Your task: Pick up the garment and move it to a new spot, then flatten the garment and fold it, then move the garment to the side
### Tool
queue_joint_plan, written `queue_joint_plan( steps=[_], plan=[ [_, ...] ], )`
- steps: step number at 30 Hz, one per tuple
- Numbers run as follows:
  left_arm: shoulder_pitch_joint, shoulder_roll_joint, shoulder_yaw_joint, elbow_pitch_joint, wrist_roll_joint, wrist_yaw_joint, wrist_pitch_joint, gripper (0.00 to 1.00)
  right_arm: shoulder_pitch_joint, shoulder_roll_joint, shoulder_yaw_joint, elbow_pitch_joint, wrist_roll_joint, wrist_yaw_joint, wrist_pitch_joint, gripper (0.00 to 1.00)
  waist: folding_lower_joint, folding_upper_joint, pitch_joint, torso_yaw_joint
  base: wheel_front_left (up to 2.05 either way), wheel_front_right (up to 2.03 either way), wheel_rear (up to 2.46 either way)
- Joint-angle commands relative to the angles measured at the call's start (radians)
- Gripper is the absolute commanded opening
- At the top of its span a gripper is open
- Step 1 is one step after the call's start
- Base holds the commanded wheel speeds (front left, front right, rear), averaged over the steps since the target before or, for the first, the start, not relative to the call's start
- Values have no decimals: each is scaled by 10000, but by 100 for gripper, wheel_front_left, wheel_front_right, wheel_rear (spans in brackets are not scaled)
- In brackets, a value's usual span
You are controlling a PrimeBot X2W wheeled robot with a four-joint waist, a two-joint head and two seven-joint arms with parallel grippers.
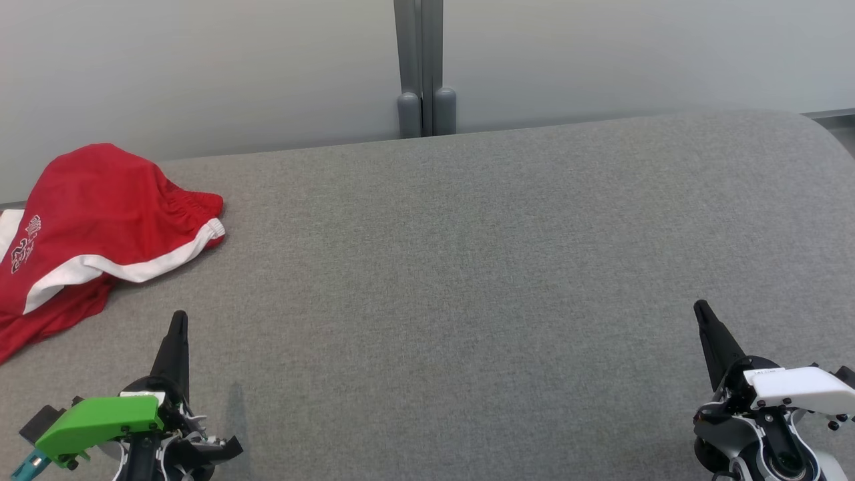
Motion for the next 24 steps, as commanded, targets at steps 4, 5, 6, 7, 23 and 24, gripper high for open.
queue_joint_plan(
  steps=[4,5,6,7,23,24],
  plan=[
    [-123,25,10,10,55,-46,20,0,-87,-50,-15,-35,32,-4,1,0,0,0,0,0,0,0,0],
    [-123,25,10,10,55,-46,18,0,-87,-50,-15,-35,32,-4,1,0,0,0,0,0,0,0,0],
    [-123,25,10,10,55,-46,20,0,-87,-50,-15,-35,32,-4,1,0,0,0,0,0,0,0,0],
    [-123,25,10,8,55,-46,18,0,-87,-50,-15,-35,32,-4,1,0,0,0,0,0,0,0,0],
    [-123,25,10,11,55,-46,19,0,-87,-50,-15,-35,32,-4,1,0,0,0,0,0,0,0,0],
    [-123,25,10,8,55,-46,18,0,-87,-50,-15,-35,32,-4,1,0,0,0,0,0,0,0,0]
  ],
)
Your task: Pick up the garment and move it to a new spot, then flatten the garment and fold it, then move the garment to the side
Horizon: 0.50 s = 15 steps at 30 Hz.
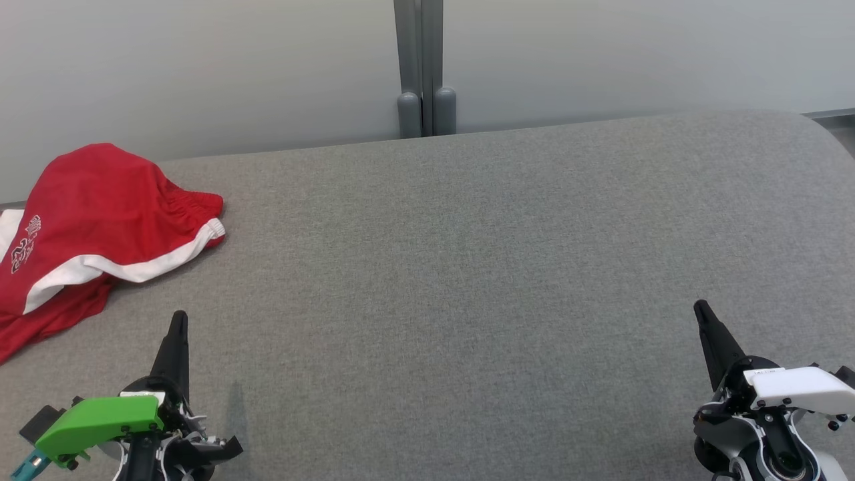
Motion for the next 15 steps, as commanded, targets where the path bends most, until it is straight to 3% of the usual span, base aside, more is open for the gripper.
queue_joint_plan(
  steps=[1,15],
  plan=[
    [-123,25,10,6,55,-46,18,0,-87,-50,-15,-35,32,-4,1,0,0,0,0,0,0,0,0],
    [-123,25,10,7,55,-46,17,0,-87,-50,-15,-35,32,-4,1,0,0,0,0,0,0,0,0]
  ],
)
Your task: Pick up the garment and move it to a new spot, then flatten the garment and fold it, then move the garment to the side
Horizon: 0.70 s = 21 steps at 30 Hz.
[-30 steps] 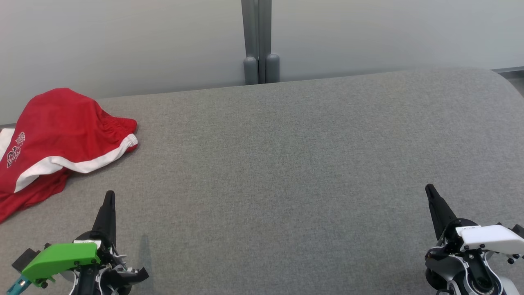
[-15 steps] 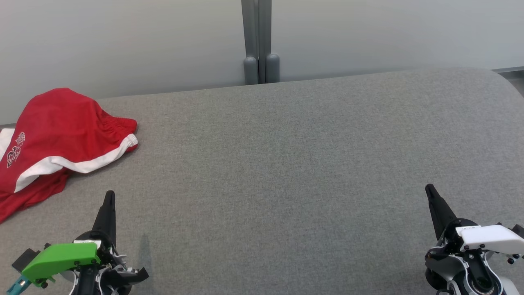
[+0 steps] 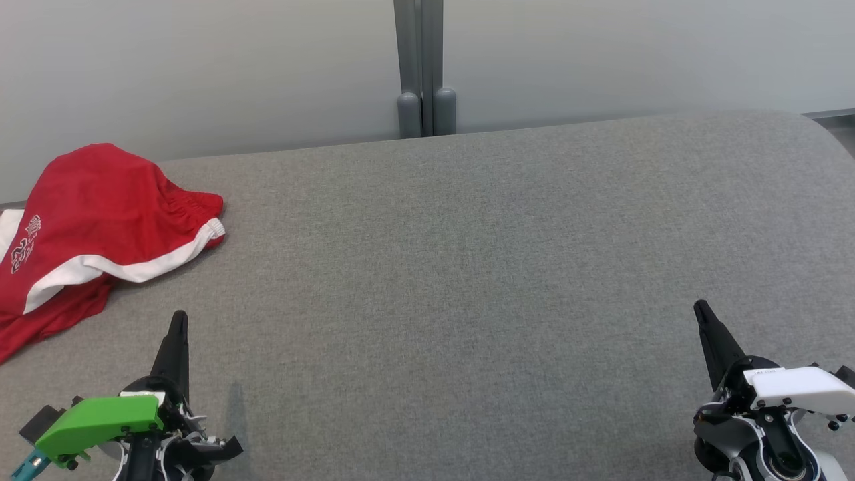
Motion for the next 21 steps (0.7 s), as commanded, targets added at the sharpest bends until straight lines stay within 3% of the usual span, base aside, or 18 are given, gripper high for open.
queue_joint_plan(
  steps=[1,2,3,21],
  plan=[
    [-123,25,10,2,55,-46,19,0,-87,-50,-15,-35,32,-4,1,0,0,0,0,0,0,0,0],
    [-123,25,10,2,55,-46,18,0,-87,-50,-15,-35,32,-4,1,0,0,0,0,0,0,0,0],
    [0,0,0,0,0,0,2,100,0,0,0,0,0,0,0,100,0,0,0,0,0,0,0],
    [517,-48,-708,-126,428,9,-730,100,450,61,414,100,-720,-3,-725,100,0,0,-19,-2,0,0,0]
  ],
)
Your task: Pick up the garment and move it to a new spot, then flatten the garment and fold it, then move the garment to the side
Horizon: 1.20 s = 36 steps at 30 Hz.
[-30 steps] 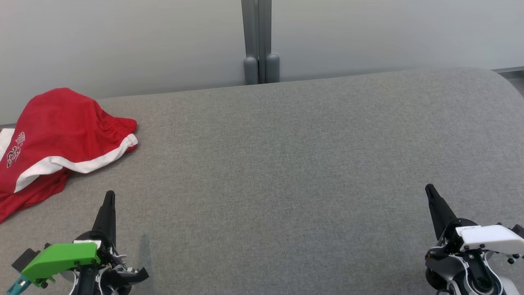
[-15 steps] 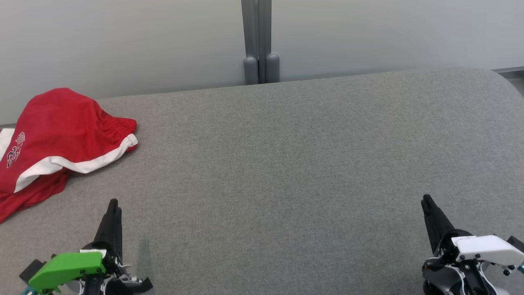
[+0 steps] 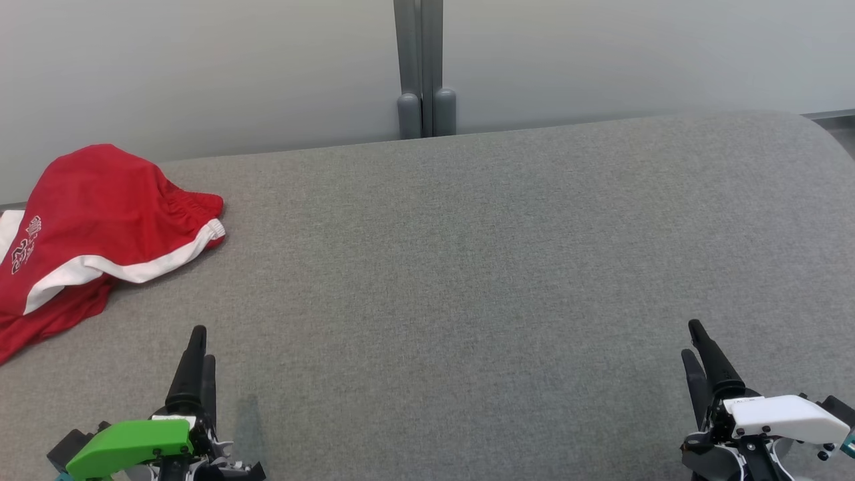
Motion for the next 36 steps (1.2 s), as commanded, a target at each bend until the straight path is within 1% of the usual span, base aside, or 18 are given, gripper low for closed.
queue_joint_plan(
  steps=[1,3,9,18,25,27,36],
  plan=[
    [-32,51,-57,-243,218,-18,-128,100,-69,-73,11,-207,-247,0,-126,100,0,0,-4,0,0,0,0],
    [-12,53,-60,-304,375,-19,-216,100,-58,-76,-9,-239,-484,1,-216,100,0,0,-8,0,0,0,0],
    [-8,61,-165,-662,1403,-23,-467,100,-75,-86,-168,-422,-1551,1,-472,100,0,0,-16,5,0,0,0],
    [-33,71,-441,-1237,3313,41,-826,100,-45,-99,-218,-916,-3871,1,-832,100,0,0,-27,32,0,0,0],
    [35,78,-734,-1489,4855,279,-1069,100,70,-109,-85,-1352,-5736,1,-1079,100,0,0,-33,50,0,0,0],
    [67,80,-849,-1506,5457,366,-1148,100,104,-112,-31,-1482,-6376,1,-1153,100,0,0,-37,54,0,0,0],
    [209,89,-1063,-1662,7280,810,-1436,100,289,-122,197,-1751,-8291,2,-1450,100,0,0,-82,68,0,0,0]
  ],
)
